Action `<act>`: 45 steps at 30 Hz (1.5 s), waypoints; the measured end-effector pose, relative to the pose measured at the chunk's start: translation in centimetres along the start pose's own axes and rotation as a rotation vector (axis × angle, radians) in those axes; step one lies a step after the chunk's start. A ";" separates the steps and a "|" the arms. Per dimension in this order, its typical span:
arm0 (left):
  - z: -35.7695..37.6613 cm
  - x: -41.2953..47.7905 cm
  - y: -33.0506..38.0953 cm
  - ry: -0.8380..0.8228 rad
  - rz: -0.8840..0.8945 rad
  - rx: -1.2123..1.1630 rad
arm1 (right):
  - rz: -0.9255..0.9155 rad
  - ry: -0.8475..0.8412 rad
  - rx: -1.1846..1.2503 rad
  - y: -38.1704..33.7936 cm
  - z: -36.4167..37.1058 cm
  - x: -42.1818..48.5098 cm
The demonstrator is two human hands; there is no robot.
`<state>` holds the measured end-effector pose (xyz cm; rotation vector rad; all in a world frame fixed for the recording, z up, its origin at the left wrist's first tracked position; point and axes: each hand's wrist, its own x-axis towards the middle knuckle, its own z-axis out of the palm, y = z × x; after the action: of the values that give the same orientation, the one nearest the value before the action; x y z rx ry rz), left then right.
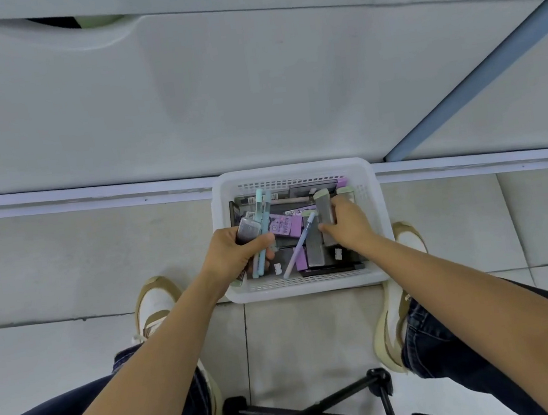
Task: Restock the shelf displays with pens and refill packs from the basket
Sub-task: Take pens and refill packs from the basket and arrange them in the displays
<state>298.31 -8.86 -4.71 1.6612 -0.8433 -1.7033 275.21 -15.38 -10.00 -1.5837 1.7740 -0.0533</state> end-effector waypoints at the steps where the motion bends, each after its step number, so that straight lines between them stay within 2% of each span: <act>1: 0.0 0.0 0.0 0.011 -0.003 -0.007 | -0.011 0.007 0.027 0.1 -0.2 0.1; 3: 0.0 0.0 0.1 0.030 -0.007 -0.022 | -0.024 -0.057 0.119 -0.3 -1.0 0.2; 6: 0.1 -0.2 1.1 0.062 0.008 -0.090 | -0.012 -0.276 0.487 -2.3 -3.5 -0.3; 9: 0.7 -0.4 3.5 0.143 0.055 -0.098 | -0.055 -0.353 0.786 -5.6 -6.5 -0.7; 14: 1.9 -2.1 9.6 0.145 0.246 -0.127 | -0.202 -0.404 0.980 -11.2 -11.4 -2.8; 17: 2.5 -4.1 13.1 0.136 0.381 -0.134 | -0.354 -0.424 0.915 -13.3 -14.6 -4.8; 22: 3.0 -8.1 18.1 0.090 0.483 -0.203 | -0.543 -0.271 0.810 -16.4 -20.5 -7.9; 27: 4.0 -12.2 23.6 0.078 0.625 -0.057 | -0.690 -0.171 0.710 -18.7 -26.2 -11.8; 30: 4.8 -14.4 27.1 0.093 0.712 0.023 | -0.735 0.024 0.698 -20.2 -29.8 -14.5; 32: 5.3 -15.9 29.4 0.070 0.759 0.057 | -0.833 0.174 0.665 -21.1 -32.5 -16.4; 35: 6.2 -18.0 32.8 0.021 0.838 0.092 | -0.956 0.274 0.673 -22.1 -36.7 -19.0; 38: 7.0 -19.5 36.1 -0.034 0.939 0.026 | -1.025 0.367 0.673 -22.7 -41.2 -21.1; 42: 7.4 -20.4 39.9 -0.056 0.992 -0.006 | -1.074 0.569 0.734 -22.9 -47.1 -22.6; 45: 7.9 -20.0 41.9 -0.029 1.024 0.045 | -1.047 0.765 0.637 -23.2 -50.5 -22.1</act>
<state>290.68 -18.49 40.77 0.9137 -1.4192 -0.9730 266.47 -23.37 48.64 -1.8925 0.9670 -1.7043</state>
